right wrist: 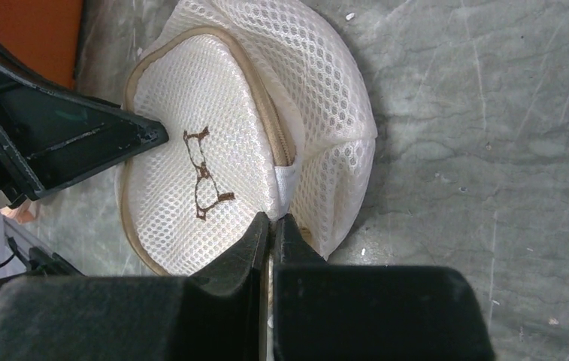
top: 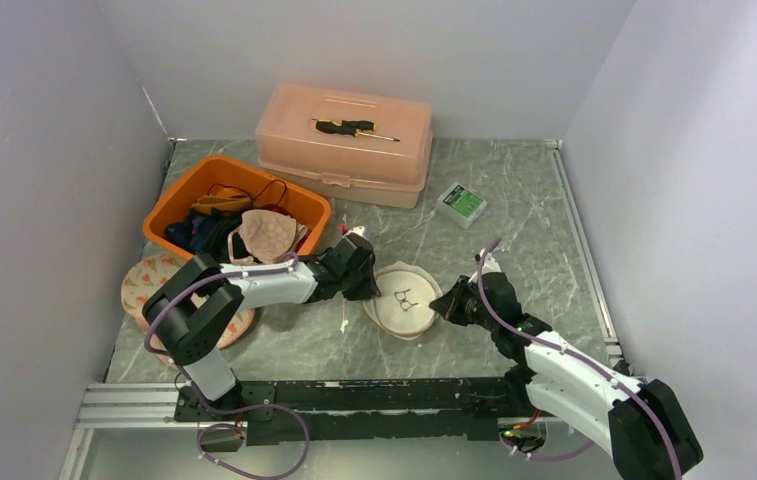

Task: Unzip the laundry bag and remove the bra
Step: Close the laundry bag at the center of the board.

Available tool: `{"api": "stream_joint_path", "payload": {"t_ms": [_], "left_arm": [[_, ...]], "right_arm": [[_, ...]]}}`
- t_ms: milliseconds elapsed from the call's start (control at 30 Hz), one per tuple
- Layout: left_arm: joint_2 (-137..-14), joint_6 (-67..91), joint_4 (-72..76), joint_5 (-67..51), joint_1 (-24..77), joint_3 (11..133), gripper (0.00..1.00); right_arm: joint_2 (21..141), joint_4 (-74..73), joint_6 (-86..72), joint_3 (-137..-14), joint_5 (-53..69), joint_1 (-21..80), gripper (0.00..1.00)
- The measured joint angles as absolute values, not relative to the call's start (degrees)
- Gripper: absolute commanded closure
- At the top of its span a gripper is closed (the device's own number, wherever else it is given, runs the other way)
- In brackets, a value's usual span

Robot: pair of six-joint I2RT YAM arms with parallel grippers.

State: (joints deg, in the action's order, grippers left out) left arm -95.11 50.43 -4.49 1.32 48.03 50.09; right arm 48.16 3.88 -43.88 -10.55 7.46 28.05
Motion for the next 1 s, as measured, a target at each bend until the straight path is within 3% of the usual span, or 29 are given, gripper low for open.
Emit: {"api": "stream_joint_path", "payload": {"t_ms": [67, 200, 300, 400, 567, 733, 1000], "left_arm": [[-95.5, 50.4, -4.4, 1.3, 48.1, 50.4, 0.97], [-96.0, 49.8, -5.3, 2.4, 48.0, 50.9, 0.94], [-96.5, 49.1, -7.1, 3.8, 47.4, 50.9, 0.87], [-96.5, 48.8, -7.7, 4.4, 47.3, 50.9, 0.79], [-96.3, 48.7, -8.3, 4.6, 47.3, 50.9, 0.75], [-96.1, 48.5, -8.5, 4.3, 47.3, 50.9, 0.75], [-95.2, 47.1, -8.2, 2.3, 47.4, 51.0, 0.74]], "right_arm": [[48.6, 4.1, -44.0, -10.5, 6.8, 28.1, 0.84], [49.8, 3.6, -44.1, -10.5, 4.8, 27.9, 0.44], [47.9, 0.7, -44.0, -10.5, 1.9, 27.7, 0.34], [41.0, -4.1, -43.5, -11.1, 0.1, 27.7, 0.36], [35.5, -4.6, -40.9, -16.8, 4.0, 27.6, 0.52], [45.8, 4.6, -40.7, -18.7, 12.4, 30.0, 0.55], [59.7, 10.5, -41.2, -18.7, 13.6, 35.3, 0.61]]}}
